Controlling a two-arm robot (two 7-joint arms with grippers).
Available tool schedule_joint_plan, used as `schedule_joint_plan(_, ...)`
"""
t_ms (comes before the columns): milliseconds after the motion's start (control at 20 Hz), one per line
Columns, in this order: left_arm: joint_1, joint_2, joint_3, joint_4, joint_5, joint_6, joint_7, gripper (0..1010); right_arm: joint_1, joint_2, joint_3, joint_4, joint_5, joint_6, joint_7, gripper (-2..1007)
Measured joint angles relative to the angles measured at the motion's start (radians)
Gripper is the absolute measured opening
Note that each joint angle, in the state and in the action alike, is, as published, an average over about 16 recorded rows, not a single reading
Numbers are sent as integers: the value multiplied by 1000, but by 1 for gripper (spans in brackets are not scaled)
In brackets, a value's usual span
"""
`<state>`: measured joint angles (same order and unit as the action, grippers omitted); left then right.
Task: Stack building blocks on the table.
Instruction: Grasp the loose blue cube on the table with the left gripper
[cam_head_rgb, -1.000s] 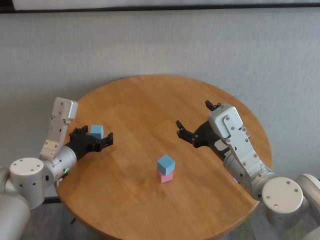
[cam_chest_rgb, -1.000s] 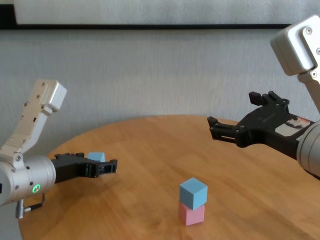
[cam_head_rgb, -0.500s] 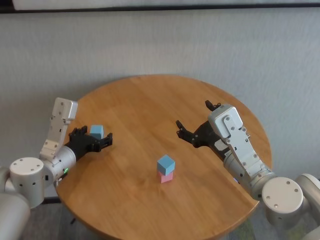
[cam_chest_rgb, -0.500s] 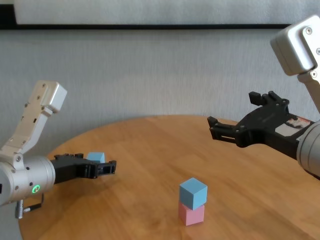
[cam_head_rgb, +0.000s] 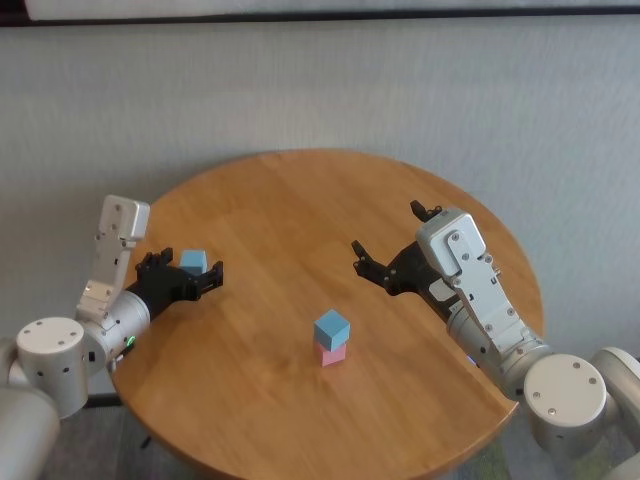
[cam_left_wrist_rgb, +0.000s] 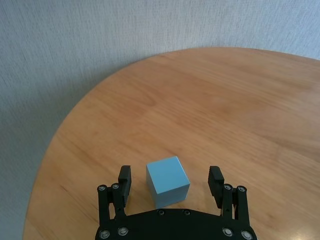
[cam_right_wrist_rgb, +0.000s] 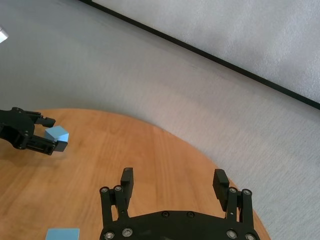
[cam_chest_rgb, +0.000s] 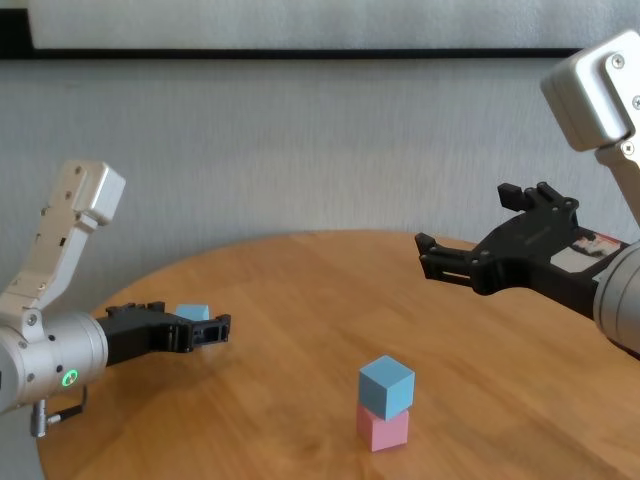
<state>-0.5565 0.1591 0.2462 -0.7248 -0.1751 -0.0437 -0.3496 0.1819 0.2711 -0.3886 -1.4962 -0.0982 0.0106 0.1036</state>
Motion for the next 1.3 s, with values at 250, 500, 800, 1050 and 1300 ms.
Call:
schedule_joint_plan(250, -1, 0, -1, 3, -1, -5, 0, 1000, 0, 0, 0, 0, 0, 0, 0, 1005)
schedule_joint_plan(500, -2, 1, 3, 2, 5, 5, 3, 1000, 0, 0, 0, 0, 0, 0, 0, 1005)
schedule_joint_plan(800, -5, 1, 5, 3, 14, 19, 5, 1000, 0, 0, 0, 0, 0, 0, 0, 1005)
schedule_joint_plan(1050, -10, 0, 5, 10, 20, 27, 6, 1000, 0, 0, 0, 0, 0, 0, 0, 1005)
schedule_joint_plan(1300, -18, -2, 3, 24, 24, 28, 3, 1000, 0, 0, 0, 0, 0, 0, 0, 1005)
